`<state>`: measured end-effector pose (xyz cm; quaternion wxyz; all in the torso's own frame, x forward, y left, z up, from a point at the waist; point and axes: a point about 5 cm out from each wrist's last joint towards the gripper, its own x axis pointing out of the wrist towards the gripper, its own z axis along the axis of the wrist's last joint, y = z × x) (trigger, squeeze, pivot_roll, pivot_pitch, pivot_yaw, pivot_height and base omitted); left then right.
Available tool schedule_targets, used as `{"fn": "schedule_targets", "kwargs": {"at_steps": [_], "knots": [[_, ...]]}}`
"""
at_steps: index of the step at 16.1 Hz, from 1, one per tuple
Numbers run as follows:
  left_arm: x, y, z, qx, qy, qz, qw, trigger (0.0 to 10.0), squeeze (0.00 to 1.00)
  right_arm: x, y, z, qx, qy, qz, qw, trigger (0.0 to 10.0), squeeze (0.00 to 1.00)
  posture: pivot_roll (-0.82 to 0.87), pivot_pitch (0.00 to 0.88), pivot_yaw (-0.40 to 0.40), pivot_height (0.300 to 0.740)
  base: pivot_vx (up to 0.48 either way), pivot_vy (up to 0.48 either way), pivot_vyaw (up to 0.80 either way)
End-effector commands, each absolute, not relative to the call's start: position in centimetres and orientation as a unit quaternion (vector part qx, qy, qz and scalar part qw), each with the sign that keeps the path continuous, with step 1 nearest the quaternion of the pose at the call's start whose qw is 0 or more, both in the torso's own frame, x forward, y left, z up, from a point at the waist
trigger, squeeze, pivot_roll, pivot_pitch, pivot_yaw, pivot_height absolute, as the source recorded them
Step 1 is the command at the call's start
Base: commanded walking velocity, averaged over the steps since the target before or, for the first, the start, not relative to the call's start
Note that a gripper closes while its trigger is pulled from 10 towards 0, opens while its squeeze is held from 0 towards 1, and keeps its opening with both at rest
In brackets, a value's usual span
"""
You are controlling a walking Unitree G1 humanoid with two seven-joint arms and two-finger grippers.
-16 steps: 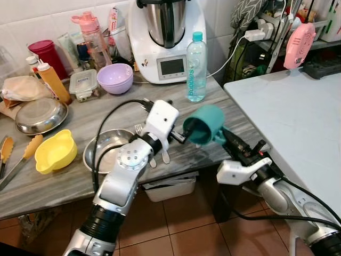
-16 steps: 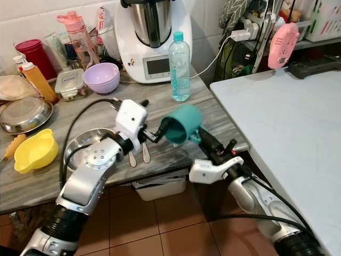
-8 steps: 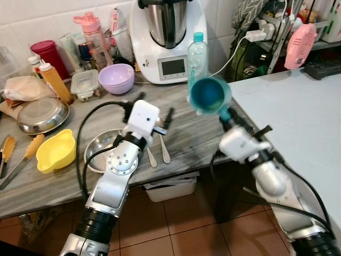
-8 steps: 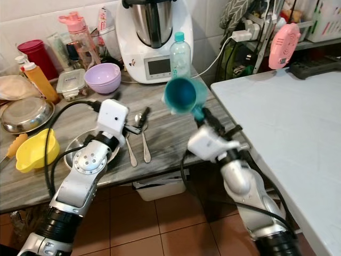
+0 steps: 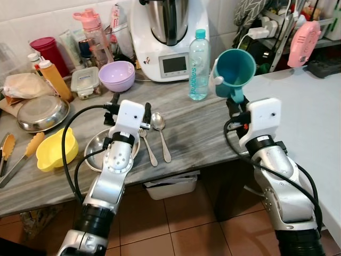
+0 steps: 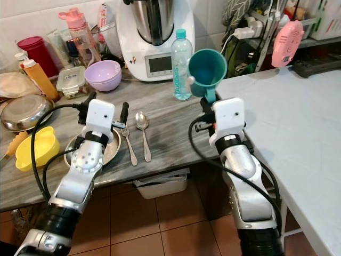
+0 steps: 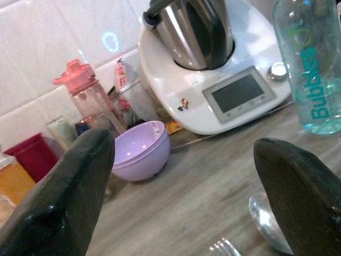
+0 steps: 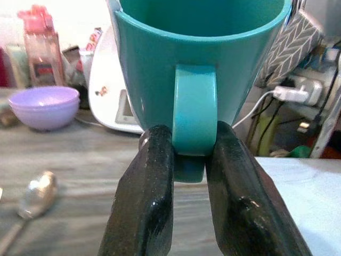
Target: Setting the table
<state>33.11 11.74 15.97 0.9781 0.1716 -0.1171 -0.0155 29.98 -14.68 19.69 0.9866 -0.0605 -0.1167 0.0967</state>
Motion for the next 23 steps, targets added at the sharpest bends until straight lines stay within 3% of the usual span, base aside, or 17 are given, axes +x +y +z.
{"fn": "schedule_targets", "kwargs": {"at_steps": [1, 4, 7, 8, 11, 14, 19, 20, 23], "knots": [[32.9, 12.5, 15.7, 0.185, -0.118, 0.011, 0.976, 10.0, 0.0, 29.8, -14.1, 21.0, -0.043, -0.134, 0.106, 0.984, 10.0, 0.0, -0.15, 0.0, 0.109, 0.74, 0.0, 0.0, 0.0], [33.6, 14.4, 15.9, 0.18, -0.109, 0.067, 0.975, 10.0, 0.0, 29.5, -13.1, 20.9, -0.015, -0.122, 0.119, 0.985, 10.0, 0.0, -0.13, 0.0, 0.084, 0.74, 0.0, 0.0, 0.0], [31.7, 11.8, 15.6, 0.132, -0.117, -0.085, 0.981, 10.0, 0.0, 29.0, -12.4, 20.4, -0.006, -0.104, 0.127, 0.986, 10.0, 0.0, -0.12, 0.0, 0.079, 0.74, 0.0, 0.0, 0.0], [30.5, 10.8, 15.5, 0.079, -0.11, -0.16, 0.978, 10.0, 0.0, 28.9, -12.5, 20.2, -0.007, -0.101, 0.126, 0.987, 10.0, 0.0, -0.12, 0.0, 0.079, 0.74, 0.0, 0.0, 0.0], [26.7, 8.8, 15.5, 0.044, -0.095, -0.34, 0.934, 10.0, 0.0, 28.9, -12.7, 20.2, -0.009, -0.097, 0.125, 0.987, 10.0, 0.0, -0.1, 0.0, 0.07, 0.74, 0.0, 0.0, 0.0], [24.6, 11.3, 14.8, 0.029, -0.043, -0.388, 0.92, 10.0, 0.0, 29.0, -12.7, 20.2, -0.01, -0.093, 0.127, 0.988, 10.0, 0.0, -0.09, 0.0, 0.067, 0.74, 0.0, 0.0, 0.0], [23.4, 14.9, 13.8, 0.005, 0.046, -0.415, 0.909, 10.0, 0.0, 29.1, -12.7, 20.3, -0.012, -0.096, 0.128, 0.987, 10.0, 0.0, -0.1, 0.0, 0.07, 0.74, 0.0, 0.0, 0.0], [24.9, 18.3, 13.5, 0.024, 0.067, -0.37, 0.926, 10.0, 0.0, 29.1, -12.7, 20.4, -0.012, -0.098, 0.126, 0.987, 10.0, 0.0, -0.09, 0.0, 0.071, 0.74, 0.0, 0.0, 0.0], [28.6, 21.0, 15.2, 0.031, 0.027, -0.261, 0.965, 10.0, 0.0, 29.2, -12.6, 20.6, -0.013, -0.102, 0.128, 0.987, 10.0, 0.0, -0.1, 0.0, 0.074, 0.74, 0.0, 0.0, 0.0]]}}
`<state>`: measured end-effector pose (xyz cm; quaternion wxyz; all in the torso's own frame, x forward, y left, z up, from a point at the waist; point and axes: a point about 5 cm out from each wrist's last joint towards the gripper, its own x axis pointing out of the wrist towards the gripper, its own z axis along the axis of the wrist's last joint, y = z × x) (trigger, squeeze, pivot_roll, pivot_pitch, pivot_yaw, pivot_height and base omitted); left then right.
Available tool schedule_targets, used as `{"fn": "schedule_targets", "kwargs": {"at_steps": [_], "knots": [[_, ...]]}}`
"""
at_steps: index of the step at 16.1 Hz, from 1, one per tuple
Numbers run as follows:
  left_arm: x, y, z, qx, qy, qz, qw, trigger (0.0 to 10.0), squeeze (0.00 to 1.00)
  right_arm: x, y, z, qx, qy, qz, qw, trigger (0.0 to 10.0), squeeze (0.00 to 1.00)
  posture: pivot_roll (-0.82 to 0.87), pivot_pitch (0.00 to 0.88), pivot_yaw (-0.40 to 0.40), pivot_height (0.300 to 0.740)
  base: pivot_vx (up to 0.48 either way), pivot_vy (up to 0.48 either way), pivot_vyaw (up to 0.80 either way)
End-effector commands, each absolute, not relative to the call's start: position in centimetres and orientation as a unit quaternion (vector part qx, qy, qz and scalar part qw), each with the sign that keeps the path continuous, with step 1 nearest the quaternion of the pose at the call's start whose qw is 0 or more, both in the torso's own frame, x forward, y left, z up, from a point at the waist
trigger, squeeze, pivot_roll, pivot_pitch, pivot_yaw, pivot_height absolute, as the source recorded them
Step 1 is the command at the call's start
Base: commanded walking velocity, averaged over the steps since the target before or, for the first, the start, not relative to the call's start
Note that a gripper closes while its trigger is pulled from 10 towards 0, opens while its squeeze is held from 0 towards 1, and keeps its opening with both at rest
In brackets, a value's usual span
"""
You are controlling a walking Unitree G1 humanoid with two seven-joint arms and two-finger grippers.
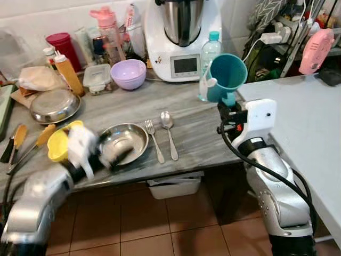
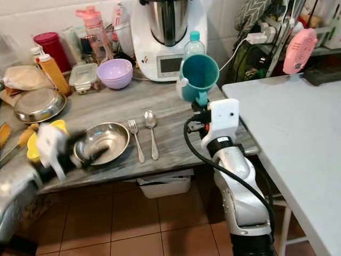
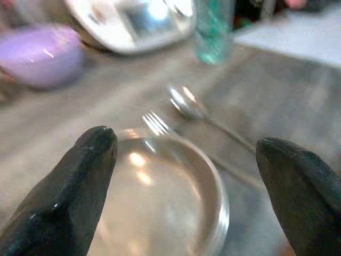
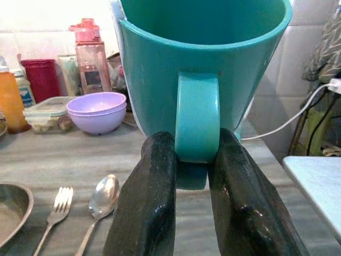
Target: Setting the table
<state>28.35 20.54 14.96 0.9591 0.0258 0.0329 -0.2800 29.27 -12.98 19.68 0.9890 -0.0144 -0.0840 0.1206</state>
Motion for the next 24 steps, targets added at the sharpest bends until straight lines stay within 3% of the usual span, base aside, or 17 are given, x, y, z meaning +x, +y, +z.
{"fn": "schedule_targets", "kwargs": {"at_steps": [1, 7, 24], "knots": [[29.3, 21.0, 15.7, 0.026, 0.012, -0.239, 0.971, 10.0, 0.0, 29.3, -12.6, 20.6, -0.015, -0.103, 0.128, 0.986, 10.0, 0.0, -0.1, 0.0, 0.074, 0.74, 0.0, 0.0, 0.0], [31.3, 17.6, 16.5, -0.022, -0.053, -0.158, 0.986, 10.0, 0.0, 29.6, -13.0, 21.2, -0.02, -0.112, 0.122, 0.986, 10.0, 0.0, -0.11, 0.0, 0.073, 0.74, 0.0, 0.0, 0.0], [32.2, 16.6, 16.7, -0.012, -0.062, -0.113, 0.992, 10.0, 0.0, 29.7, -13.2, 20.8, -0.022, -0.103, 0.112, 0.988, 10.0, 0.0, -0.11, 0.0, 0.083, 0.74, 0.0, 0.0, 0.8]]}}
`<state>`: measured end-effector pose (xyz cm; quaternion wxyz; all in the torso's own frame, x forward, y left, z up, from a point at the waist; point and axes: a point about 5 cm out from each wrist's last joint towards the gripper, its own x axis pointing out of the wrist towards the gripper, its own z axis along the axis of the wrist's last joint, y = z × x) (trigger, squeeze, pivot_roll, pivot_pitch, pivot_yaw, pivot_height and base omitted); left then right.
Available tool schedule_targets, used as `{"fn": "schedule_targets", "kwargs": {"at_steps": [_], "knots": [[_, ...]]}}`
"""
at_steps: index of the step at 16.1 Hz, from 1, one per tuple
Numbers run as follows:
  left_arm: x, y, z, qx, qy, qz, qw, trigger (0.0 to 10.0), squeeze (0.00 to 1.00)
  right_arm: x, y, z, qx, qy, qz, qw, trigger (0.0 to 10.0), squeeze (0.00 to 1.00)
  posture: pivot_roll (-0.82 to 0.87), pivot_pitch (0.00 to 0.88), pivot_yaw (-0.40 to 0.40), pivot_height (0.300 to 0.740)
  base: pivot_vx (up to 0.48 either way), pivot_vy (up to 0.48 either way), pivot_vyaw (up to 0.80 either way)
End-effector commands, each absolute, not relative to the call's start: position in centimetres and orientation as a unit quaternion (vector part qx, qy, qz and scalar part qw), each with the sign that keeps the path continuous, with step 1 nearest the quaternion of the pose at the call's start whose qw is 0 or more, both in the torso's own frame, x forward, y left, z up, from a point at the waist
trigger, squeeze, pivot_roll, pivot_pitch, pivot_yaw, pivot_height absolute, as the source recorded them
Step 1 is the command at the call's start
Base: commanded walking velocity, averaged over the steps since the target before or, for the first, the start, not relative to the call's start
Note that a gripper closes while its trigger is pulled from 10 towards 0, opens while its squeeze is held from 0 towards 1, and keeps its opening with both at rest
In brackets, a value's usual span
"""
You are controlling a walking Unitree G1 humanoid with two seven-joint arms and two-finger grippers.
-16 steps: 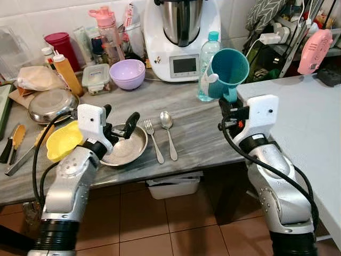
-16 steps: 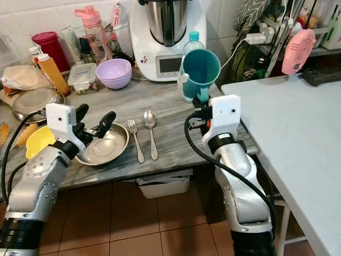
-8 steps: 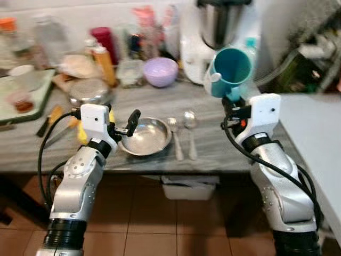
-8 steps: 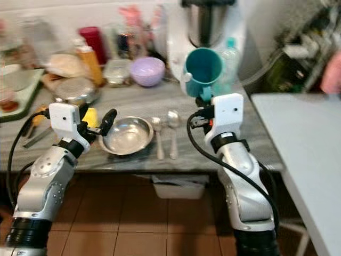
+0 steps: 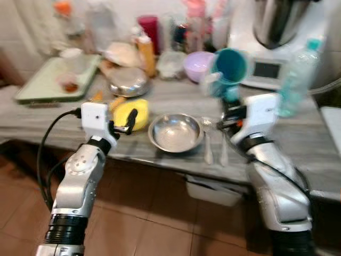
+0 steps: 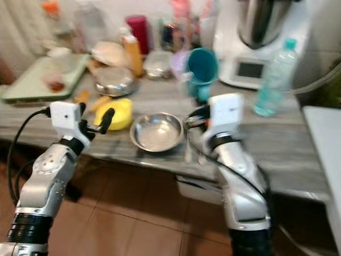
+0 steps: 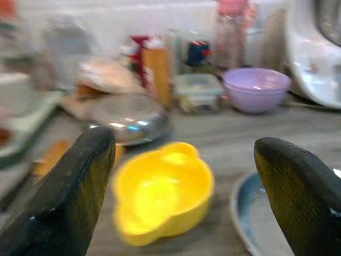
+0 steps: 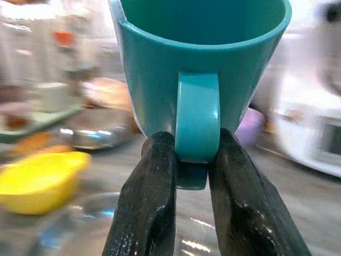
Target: Setting the table
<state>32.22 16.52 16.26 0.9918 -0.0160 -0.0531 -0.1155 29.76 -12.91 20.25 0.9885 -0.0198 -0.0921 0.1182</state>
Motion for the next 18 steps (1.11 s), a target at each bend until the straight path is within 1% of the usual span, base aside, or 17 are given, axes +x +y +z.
{"fn": "schedule_targets", "kwargs": {"at_steps": [1, 9, 11, 12, 15, 18], "knots": [[32.2, 16.6, 16.7, -0.012, -0.062, -0.113, 0.992, 10.0, 0.0, 29.7, -13.2, 20.8, -0.022, -0.103, 0.112, 0.988, 10.0, 0.0, -0.11, 0.0, 0.083, 0.74, 0.0, 0.0, 0.8], [32.2, 16.6, 16.7, -0.012, -0.062, -0.113, 0.992, 10.0, 0.0, 29.7, -13.2, 20.8, -0.022, -0.103, 0.112, 0.988, 10.0, 0.0, -0.11, 0.0, 0.083, 0.74, 0.0, 0.0, 0.8], [32.7, 13.9, 16.9, -0.019, -0.064, -0.145, 0.987, 10.0, 0.0, 29.9, -14.2, 20.5, -0.015, -0.097, 0.074, 0.992, 10.0, 0.0, -0.12, 0.0, 0.092, 0.74, 0.0, 0.0, 0.0], [32.7, 13.8, 16.9, -0.021, -0.063, -0.147, 0.987, 10.0, 0.0, 29.9, -14.3, 20.4, -0.012, -0.095, 0.072, 0.993, 10.0, 0.0, -0.12, 0.0, 0.092, 0.74, 0.0, 0.0, 0.0], [32.7, 13.4, 16.9, -0.023, -0.063, -0.151, 0.986, 10.0, 0.0, 30.1, -14.5, 20.5, -0.012, -0.094, 0.065, 0.993, 10.0, 0.0, -0.12, 0.0, 0.092, 0.74, 0.0, 0.0, -0.64], [32.8, 13.2, 16.9, -0.02, -0.064, -0.154, 0.986, 10.0, 0.0, 30.1, -14.6, 20.5, -0.013, -0.096, 0.059, 0.994, 10.0, 0.0, -0.12, 0.0, 0.095, 0.74, 0.0, 0.0, 0.0]]}}
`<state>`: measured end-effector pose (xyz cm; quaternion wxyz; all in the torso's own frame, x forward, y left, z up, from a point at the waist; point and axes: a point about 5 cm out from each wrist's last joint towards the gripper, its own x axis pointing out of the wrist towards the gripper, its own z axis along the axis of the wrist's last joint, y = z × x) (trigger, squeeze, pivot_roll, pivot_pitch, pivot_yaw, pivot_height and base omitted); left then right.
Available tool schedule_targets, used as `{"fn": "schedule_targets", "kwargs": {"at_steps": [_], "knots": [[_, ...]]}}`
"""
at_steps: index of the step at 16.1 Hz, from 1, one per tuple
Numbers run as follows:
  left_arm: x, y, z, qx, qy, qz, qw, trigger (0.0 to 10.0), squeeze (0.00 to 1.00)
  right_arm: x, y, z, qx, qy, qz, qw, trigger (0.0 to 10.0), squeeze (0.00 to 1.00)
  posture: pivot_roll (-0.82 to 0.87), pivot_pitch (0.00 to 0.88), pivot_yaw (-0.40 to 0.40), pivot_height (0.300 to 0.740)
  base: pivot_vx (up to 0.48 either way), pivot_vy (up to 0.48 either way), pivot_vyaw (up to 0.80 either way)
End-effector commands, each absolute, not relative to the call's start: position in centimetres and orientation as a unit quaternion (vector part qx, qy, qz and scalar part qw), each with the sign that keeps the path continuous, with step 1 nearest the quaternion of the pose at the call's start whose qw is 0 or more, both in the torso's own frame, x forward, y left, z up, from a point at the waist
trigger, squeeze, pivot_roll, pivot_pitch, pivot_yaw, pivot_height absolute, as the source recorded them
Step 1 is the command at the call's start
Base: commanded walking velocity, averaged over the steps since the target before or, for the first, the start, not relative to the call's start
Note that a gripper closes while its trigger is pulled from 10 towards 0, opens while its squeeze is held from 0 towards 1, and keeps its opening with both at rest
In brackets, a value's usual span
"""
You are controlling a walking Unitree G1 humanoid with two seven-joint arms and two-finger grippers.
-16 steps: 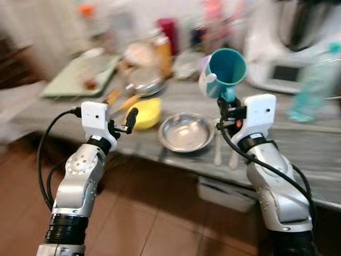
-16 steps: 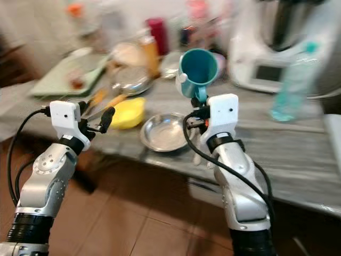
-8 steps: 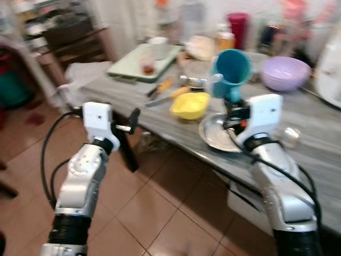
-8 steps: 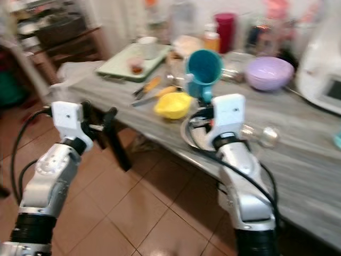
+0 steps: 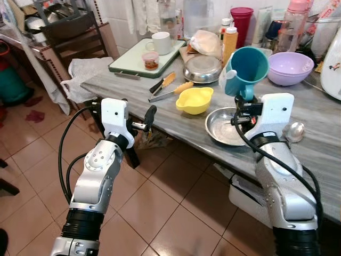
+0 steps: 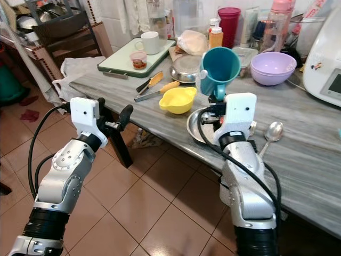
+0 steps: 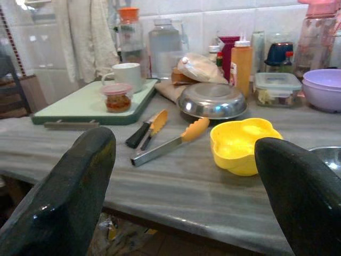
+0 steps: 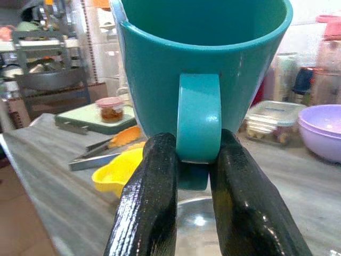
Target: Setting the table
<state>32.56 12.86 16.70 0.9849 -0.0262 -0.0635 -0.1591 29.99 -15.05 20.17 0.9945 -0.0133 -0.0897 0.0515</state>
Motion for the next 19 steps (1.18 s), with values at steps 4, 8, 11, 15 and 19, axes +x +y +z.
{"fn": "schedule_targets", "kwargs": {"at_steps": [4, 8, 11, 15, 19], "knots": [[32.84, 12.85, 16.99, -0.016, -0.068, -0.166, 0.984, 10.0, 0.0, 30.21, -15.08, 20.51, -0.016, -0.091, 0.044, 0.995, 10.0, 0.0, -0.13, 0.0, 0.096, 0.74, 0.0, 0.0, -0.34], [32.84, 12.77, 16.95, -0.015, -0.067, -0.173, 0.983, 10.0, 0.0, 30.2, -15.09, 20.5, -0.018, -0.09, 0.043, 0.995, 10.0, 0.0, -0.13, 0.0, 0.096, 0.74, 0.0, 0.0, -0.76], [32.84, 12.77, 16.95, -0.015, -0.067, -0.173, 0.982, 10.0, 0.0, 30.2, -15.09, 20.5, -0.018, -0.09, 0.042, 0.995, 10.0, 0.0, -0.13, 0.0, 0.096, 0.74, 0.0, 0.0, -0.76], [32.85, 12.78, 16.95, -0.015, -0.068, -0.174, 0.982, 10.0, 0.0, 30.2, -15.09, 20.5, -0.018, -0.09, 0.042, 0.995, 10.0, 0.0, -0.13, 0.0, 0.096, 0.74, 0.0, 0.0, -0.76], [32.85, 12.78, 16.95, -0.015, -0.068, -0.174, 0.982, 10.0, 0.0, 30.2, -15.09, 20.5, -0.018, -0.09, 0.042, 0.995, 10.0, 0.0, -0.13, 0.0, 0.096, 0.74, 0.0, 0.0, -0.76]]}}
